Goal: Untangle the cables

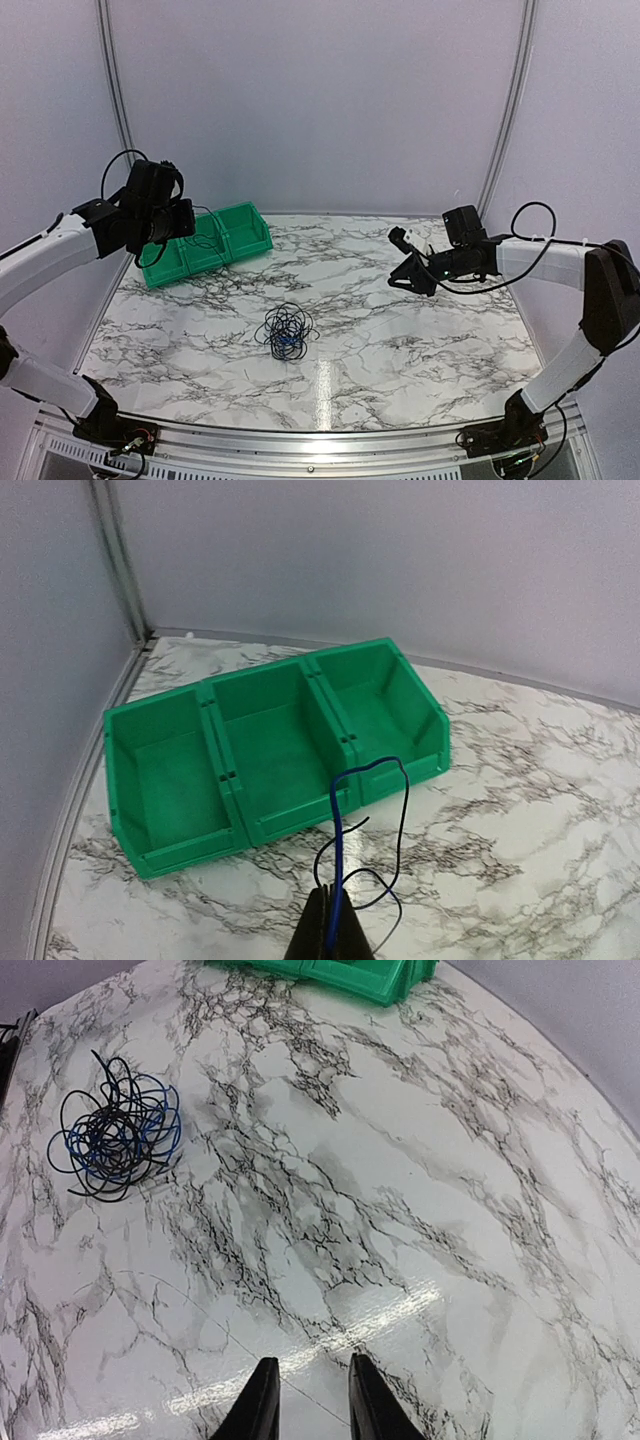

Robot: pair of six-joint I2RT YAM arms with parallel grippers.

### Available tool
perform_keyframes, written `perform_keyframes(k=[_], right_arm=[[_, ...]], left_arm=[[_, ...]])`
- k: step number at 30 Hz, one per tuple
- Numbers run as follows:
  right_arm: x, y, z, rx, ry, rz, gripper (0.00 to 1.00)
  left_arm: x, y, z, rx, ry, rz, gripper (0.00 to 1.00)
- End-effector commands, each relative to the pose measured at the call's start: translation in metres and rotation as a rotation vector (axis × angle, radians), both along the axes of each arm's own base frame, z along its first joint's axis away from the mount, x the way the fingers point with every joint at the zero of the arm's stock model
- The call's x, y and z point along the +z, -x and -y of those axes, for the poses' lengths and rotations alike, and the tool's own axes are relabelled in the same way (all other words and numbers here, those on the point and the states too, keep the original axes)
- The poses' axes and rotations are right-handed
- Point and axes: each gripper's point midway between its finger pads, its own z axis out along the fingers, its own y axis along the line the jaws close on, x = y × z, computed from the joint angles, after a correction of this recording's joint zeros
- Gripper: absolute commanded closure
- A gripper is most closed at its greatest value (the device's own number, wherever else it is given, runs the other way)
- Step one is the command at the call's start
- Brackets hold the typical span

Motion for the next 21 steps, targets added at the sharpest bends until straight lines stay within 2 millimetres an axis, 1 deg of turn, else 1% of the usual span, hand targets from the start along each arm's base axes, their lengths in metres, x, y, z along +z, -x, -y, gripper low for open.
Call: perform_keyframes(k=[1, 5, 6, 8, 10, 12, 16, 19, 21], right_arm=[[0.020, -0.011, 0.000, -0.010, -0.007, 0.091, 0.74], [0.017, -0.009, 0.002, -0.004, 0.003, 0.094, 0.74], [0.018, -0.009, 0.002, -0.004, 0.003, 0.097, 0.74], [0.020, -0.009, 0.002, -0.004, 0.001, 0.103, 0.74], [0.024, -0.008, 0.002, -0.004, -0.002, 0.113, 0.74], [0.026, -0.007, 0.003, -0.004, 0.000, 0.123, 0.73], [0.024, -0.007, 0.005, -0.005, 0.011, 0.136, 0.73], [0.025, -0.006, 0.006, -0.005, 0.015, 0.145, 0.73], [0.025, -0.006, 0.006, -0.005, 0.018, 0.151, 0.73]], left_arm=[[0.006, 0.002, -0.054, 0.223, -0.072, 0.005, 1.00], [0.009, -0.008, -0.088, 0.349, -0.134, 0.001, 1.00], [0.010, -0.011, -0.096, 0.374, -0.156, 0.000, 0.96], [0.011, -0.016, -0.111, 0.422, -0.185, -0.005, 0.94], [0.010, -0.023, -0.121, 0.448, -0.177, -0.014, 0.94], [0.004, -0.030, -0.130, 0.472, -0.168, -0.032, 1.00], [-0.015, -0.047, -0.143, 0.503, -0.163, -0.074, 1.00], [-0.029, -0.061, -0.142, 0.484, -0.154, -0.090, 1.00], [-0.035, -0.070, -0.140, 0.475, -0.157, -0.096, 1.00]])
